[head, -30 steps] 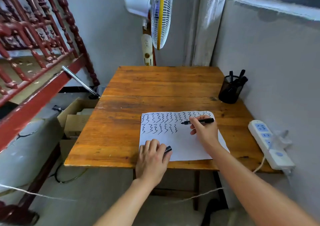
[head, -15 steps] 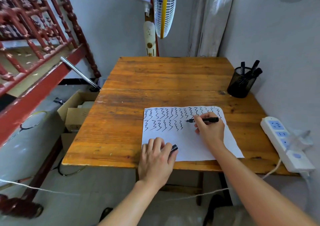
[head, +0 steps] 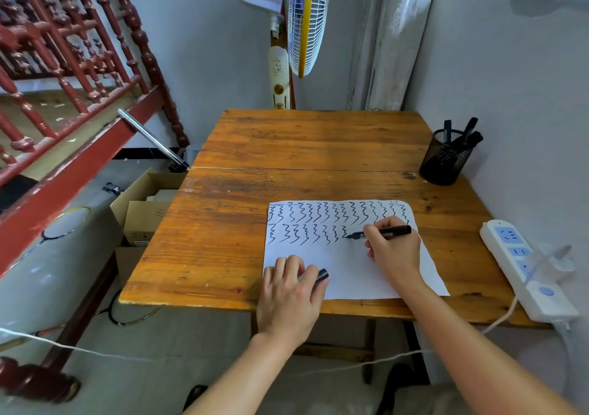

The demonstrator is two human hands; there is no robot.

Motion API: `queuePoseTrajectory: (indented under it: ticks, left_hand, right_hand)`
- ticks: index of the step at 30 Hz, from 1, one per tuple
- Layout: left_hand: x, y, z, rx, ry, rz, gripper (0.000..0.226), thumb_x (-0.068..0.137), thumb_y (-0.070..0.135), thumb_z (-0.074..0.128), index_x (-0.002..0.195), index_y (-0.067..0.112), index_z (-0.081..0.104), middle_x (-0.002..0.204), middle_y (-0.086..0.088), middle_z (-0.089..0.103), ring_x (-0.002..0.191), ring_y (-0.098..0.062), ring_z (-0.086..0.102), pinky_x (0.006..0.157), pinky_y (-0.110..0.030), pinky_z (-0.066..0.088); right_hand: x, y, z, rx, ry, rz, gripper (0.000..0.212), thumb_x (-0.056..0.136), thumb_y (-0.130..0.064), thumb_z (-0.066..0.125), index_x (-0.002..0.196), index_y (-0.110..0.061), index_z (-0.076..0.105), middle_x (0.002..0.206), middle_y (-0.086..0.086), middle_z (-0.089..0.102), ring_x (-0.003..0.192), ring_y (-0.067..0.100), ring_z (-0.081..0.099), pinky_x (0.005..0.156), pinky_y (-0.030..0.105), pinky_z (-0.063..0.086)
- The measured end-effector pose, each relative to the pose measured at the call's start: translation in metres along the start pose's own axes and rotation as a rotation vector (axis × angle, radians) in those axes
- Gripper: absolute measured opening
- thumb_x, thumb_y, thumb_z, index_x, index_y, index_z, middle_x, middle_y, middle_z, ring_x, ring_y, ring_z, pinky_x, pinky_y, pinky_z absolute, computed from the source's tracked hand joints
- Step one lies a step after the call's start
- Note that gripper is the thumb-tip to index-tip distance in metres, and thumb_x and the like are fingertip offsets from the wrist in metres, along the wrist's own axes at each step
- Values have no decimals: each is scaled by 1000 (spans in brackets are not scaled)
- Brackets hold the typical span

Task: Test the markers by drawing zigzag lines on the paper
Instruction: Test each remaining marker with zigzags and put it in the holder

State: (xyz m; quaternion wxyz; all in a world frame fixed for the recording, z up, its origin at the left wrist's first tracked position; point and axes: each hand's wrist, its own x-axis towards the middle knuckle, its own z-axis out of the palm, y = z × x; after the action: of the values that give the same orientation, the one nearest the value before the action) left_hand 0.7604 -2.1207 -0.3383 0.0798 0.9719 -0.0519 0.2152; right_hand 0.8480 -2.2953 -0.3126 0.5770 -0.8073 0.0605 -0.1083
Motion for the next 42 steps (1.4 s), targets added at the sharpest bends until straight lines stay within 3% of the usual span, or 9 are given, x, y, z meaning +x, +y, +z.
queuePoseTrajectory:
  ticks: [7, 11, 17, 20, 23, 29, 32, 38, 42]
  left_hand:
    - [0, 0, 0, -8, 2, 5, 27, 90, 45, 41, 87, 23, 56, 85, 2, 53, 80, -17, 49, 68, -32, 45]
    - [0, 0, -1, -13, -6, -1, 28, 90, 46, 40, 87, 22, 56, 86, 1, 54, 81, -18, 49, 68, -32, 45]
    - [1, -1, -5, -53, -54, -20, 31, 92, 46, 35, 90, 22, 55, 90, 2, 56, 83, -17, 50, 71, -32, 45]
    - [4, -1, -10, -195, -82, -64, 25, 91, 42, 44, 96, 21, 56, 94, 3, 55, 87, -16, 49, 73, -30, 45]
    - [4, 7, -28, -454, -63, -139, 20, 91, 36, 52, 99, 19, 57, 95, 3, 59, 88, -14, 52, 70, -30, 50]
    - [-10, 37, -89, -872, -117, -154, 16, 96, 27, 44, 109, 22, 50, 95, 17, 56, 84, 2, 55, 64, -17, 49]
    - [-23, 47, -112, -1037, -155, -117, 17, 96, 26, 43, 110, 21, 52, 84, 18, 54, 73, -2, 53, 61, -13, 43]
    - [-40, 57, -137, -1093, -154, -66, 20, 91, 35, 44, 106, 28, 55, 77, 16, 56, 72, -6, 54, 62, -13, 42]
    - [-41, 62, -157, -1073, -281, -23, 23, 94, 39, 42, 106, 26, 57, 80, 9, 56, 74, -6, 55, 63, -17, 45]
  right_hand:
    - [-4, 1, -5, -25, -19, -10, 10, 79, -13, 68, 70, -14, 62, 62, 7, 66, 58, 25, 66, 53, 42, 56]
    - [-12, -9, -6, 69, -156, -43, 11, 86, -12, 69, 80, -5, 64, 64, 11, 66, 47, 8, 59, 46, 19, 49]
    - [-8, -25, -37, 247, -29, 77, 15, 87, -23, 70, 86, -8, 66, 68, 9, 64, 55, 15, 56, 49, 25, 43]
    - [-20, -37, -52, 325, -38, 147, 9, 92, -25, 64, 94, -18, 69, 78, 8, 71, 64, 17, 62, 49, 23, 45]
    - [-40, -54, -68, 374, -60, 160, 24, 94, -31, 59, 93, -10, 72, 70, 10, 68, 60, 18, 60, 48, 26, 42]
    - [-88, -95, -88, 425, -114, 36, 30, 94, -33, 56, 82, -6, 66, 53, 6, 56, 48, 16, 46, 44, 23, 36]
    - [-105, -110, -96, 452, -135, -32, 33, 88, -37, 57, 85, -5, 64, 54, 6, 60, 44, 11, 49, 44, 16, 40]
    - [-124, -122, -110, 448, -154, -92, 25, 93, -29, 56, 82, -8, 63, 52, 2, 61, 44, 11, 49, 45, 17, 41]
    - [-133, -130, -118, 436, -317, -88, 33, 86, -33, 59, 84, 0, 64, 53, 4, 58, 46, 14, 50, 43, 18, 40]
